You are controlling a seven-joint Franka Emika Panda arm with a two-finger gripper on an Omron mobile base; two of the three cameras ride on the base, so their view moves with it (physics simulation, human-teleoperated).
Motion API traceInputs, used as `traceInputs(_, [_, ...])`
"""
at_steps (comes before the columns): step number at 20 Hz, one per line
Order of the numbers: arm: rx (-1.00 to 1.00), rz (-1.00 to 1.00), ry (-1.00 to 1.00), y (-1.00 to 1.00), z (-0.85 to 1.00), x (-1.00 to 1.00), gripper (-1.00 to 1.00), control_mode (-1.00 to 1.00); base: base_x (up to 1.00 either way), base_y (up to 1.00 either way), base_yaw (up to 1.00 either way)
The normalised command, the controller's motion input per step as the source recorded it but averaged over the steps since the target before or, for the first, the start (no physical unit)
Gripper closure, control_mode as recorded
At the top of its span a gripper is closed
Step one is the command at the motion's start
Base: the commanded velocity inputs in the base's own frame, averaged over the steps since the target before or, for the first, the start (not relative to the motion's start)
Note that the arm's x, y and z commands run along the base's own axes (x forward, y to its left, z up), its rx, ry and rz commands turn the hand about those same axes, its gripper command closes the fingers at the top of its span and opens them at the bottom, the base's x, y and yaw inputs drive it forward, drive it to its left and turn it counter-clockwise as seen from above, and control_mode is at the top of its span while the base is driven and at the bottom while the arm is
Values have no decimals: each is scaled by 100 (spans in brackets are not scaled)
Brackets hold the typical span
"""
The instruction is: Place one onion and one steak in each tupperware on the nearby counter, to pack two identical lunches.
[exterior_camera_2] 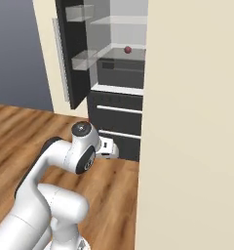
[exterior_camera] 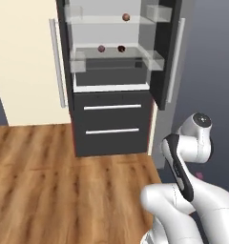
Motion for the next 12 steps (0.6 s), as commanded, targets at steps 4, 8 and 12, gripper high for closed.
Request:
traceInputs(4, [0, 0, 0, 0, 0, 0, -100, 100, 86, 53, -26])
traceInputs(8, [0, 0, 0, 0, 0, 0, -100, 100, 80, 34, -22])
traceInputs(12, [0, 0, 0, 0, 0, 0, -100, 100, 72, 0, -16])
